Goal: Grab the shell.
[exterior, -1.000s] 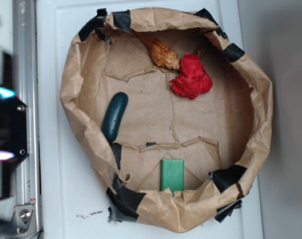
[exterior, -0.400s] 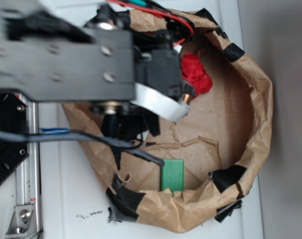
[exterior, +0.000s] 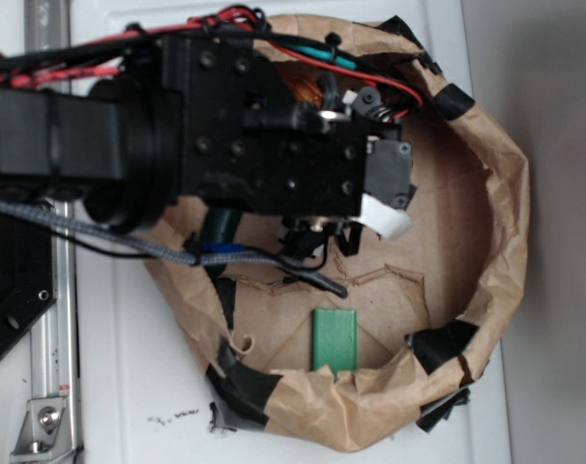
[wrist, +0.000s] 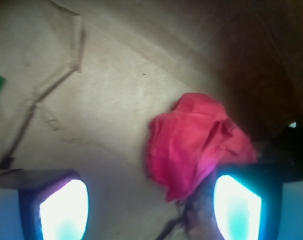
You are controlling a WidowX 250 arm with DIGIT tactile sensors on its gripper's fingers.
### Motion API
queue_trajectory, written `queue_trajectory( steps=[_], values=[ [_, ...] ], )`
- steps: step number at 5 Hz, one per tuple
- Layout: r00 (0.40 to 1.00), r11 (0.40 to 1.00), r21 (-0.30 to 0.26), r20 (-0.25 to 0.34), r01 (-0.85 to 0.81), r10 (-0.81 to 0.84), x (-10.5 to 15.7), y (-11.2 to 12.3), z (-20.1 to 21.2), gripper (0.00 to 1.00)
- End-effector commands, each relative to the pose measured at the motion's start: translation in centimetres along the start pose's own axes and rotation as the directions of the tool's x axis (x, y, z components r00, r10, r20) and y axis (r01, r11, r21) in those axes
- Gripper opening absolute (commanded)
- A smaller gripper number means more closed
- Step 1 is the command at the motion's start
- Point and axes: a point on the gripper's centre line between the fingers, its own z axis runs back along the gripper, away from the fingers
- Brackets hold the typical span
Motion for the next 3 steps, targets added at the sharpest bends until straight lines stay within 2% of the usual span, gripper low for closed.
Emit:
queue_trajectory(
  steps=[1, 2, 3],
  values=[
    [0.998, 0.997, 0.049, -0.001, -0.059, 0.059, -3.4, 3.5, 1.2, 1.0],
    [0.994, 0.991, 0.086, -0.031, -0.105, 0.108, -6.5, 4.2, 2.0, 1.0],
    [0.995, 0.992, 0.089, -0.024, -0.093, 0.095, -7.7, 3.9, 2.9, 1.0]
  ],
)
